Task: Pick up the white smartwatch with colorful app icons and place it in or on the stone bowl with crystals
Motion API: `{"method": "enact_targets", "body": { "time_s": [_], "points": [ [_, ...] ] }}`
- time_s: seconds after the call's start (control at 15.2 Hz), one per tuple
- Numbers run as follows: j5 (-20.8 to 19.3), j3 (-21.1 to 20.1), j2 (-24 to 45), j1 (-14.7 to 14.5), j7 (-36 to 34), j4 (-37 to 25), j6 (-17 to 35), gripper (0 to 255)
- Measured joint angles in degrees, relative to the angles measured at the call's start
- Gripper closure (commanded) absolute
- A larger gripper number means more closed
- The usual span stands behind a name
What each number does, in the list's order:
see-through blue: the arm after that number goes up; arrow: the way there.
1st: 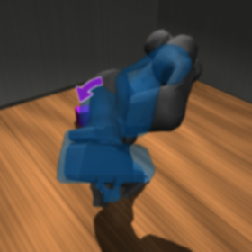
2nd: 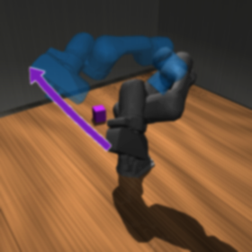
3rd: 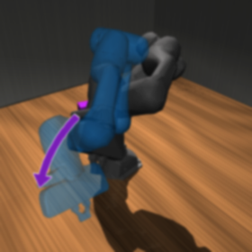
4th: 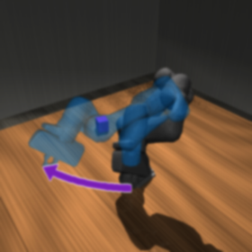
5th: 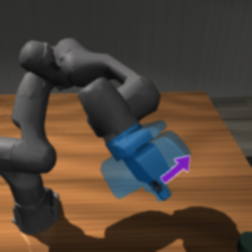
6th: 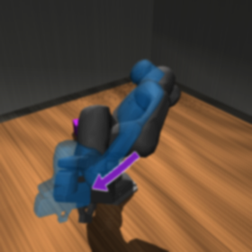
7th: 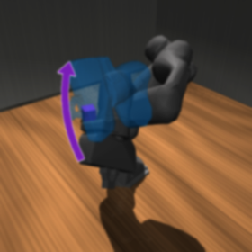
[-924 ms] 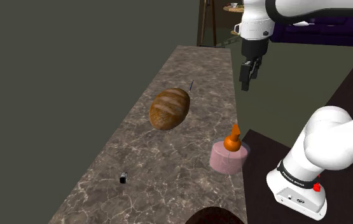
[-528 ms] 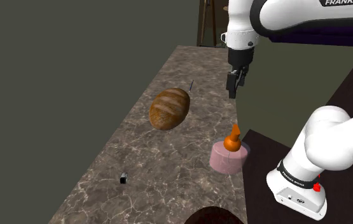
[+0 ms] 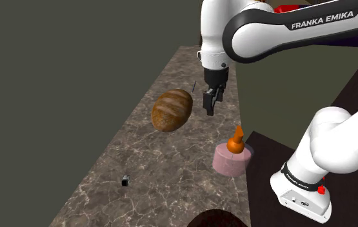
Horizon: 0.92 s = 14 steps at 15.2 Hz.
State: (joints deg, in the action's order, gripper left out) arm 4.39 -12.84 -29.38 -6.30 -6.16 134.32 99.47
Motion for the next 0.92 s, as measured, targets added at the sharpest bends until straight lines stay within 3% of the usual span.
{"method": "enact_targets", "body": {
  "time_s": [0.53, 0.92],
  "points": [
    [0.5, -6.2, 12.5, -2.4, -4.7, -4.2, 9.9, 0],
    [-2.5, -10.4, 24.1, -4.0, -9.0, -10.7, 15.8, 0]
  ]
}}
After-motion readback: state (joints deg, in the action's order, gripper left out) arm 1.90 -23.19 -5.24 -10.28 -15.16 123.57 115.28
